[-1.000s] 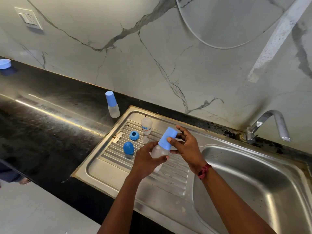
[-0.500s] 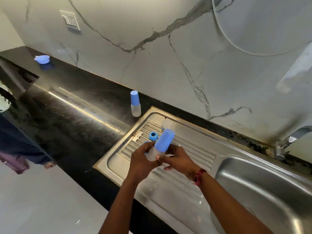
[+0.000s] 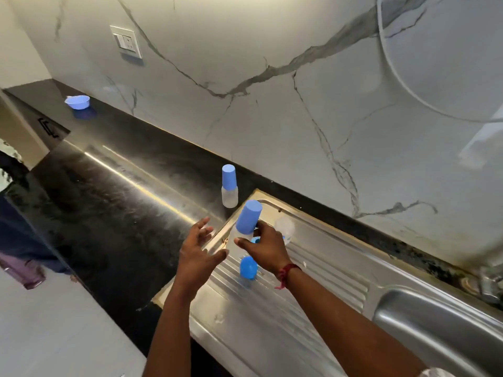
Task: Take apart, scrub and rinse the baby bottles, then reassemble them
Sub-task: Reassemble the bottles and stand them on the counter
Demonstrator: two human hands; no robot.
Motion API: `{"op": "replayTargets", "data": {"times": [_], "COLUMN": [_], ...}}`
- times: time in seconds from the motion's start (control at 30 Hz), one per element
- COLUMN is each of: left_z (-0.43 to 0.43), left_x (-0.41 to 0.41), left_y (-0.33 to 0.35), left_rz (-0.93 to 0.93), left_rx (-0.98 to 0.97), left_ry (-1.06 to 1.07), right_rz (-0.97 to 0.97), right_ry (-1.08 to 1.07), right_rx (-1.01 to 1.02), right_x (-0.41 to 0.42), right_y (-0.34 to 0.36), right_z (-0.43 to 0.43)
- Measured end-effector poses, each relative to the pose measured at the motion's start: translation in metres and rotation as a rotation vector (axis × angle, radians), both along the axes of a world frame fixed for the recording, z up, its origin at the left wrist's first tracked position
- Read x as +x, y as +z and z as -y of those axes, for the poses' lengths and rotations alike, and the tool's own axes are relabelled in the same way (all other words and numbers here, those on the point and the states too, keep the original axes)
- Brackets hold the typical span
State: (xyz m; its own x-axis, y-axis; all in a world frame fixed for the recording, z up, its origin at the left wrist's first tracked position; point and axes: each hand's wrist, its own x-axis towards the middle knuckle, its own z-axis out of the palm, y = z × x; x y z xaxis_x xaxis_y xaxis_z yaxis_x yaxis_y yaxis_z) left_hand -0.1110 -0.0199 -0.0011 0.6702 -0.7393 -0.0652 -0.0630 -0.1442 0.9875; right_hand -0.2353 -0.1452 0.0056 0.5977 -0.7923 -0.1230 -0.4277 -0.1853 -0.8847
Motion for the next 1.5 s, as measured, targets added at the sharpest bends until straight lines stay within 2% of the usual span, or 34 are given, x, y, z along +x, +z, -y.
{"op": "replayTargets", "data": {"times": [0.2,0.7,1.17,1.5], "left_z": [0.032,0.088,0.058,0.047], "left_x": [0.034,0.083,0.105,0.093], "left_y": [-0.008,-0.041,-0.062,-0.053], "left_rz": [-0.040,-0.106,-0.124,-0.095], "left_rx": [-0.080,-0.063,-0.047,-0.015], "left_ry": [0.175,0.340,0.551,0.525], "right_rz": [-0.055,-0.120,-0.115,-0.134], "right_ry": [0.039,0.093,0.154,0.133], "right_rx": [-0.105,-0.194,-0.196,-0.154], "right_x": [0.043,0.131,0.149,0.145], "right_y": [-0.014,-0.041,-0.055,-0.052], "right_z": [0.029,0.065,0.054,0.045]}}
